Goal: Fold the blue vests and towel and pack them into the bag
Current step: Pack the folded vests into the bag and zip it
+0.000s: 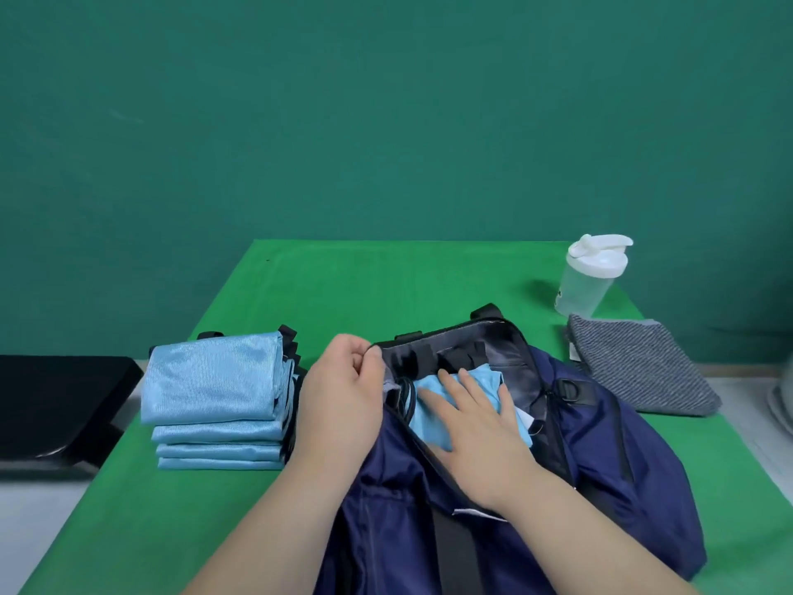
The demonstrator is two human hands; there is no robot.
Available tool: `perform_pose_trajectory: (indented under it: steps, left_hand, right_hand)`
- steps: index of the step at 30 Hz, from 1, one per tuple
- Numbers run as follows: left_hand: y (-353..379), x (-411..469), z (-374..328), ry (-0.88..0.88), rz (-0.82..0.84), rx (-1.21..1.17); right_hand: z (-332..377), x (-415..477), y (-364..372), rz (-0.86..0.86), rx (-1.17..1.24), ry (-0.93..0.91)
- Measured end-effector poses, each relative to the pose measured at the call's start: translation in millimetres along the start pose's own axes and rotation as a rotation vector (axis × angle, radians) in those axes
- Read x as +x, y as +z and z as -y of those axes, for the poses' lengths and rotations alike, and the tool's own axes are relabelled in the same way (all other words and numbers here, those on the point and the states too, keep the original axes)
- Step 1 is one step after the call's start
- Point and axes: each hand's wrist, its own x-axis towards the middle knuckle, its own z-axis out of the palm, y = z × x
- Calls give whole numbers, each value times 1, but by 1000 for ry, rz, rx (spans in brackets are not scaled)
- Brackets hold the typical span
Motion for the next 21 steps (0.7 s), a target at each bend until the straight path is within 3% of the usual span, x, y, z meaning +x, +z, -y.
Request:
perform_pose_trajectory:
  steps: [3,8,13,16,18,21]
  left_hand:
    - [2,1,-18,56,-51,-80]
    - [7,-10,-28,143,93,32]
    - [6,-14,-12,69,162,93]
    - [6,-19,-13,71,167,104]
    - [6,-19,-15,83,168,102]
    - [6,-19,-19,102,147,79]
  right_hand:
    - [1,-7,-8,21,35,-30]
    - [-7,-11,-23,26,170,-89]
    - [-35,-20,-19,-362,506,92]
    - [-42,-22,-15,-182,686,287]
    - [-44,-18,-12,-80,766,306]
    - [-44,-14,-13,-72,848,290]
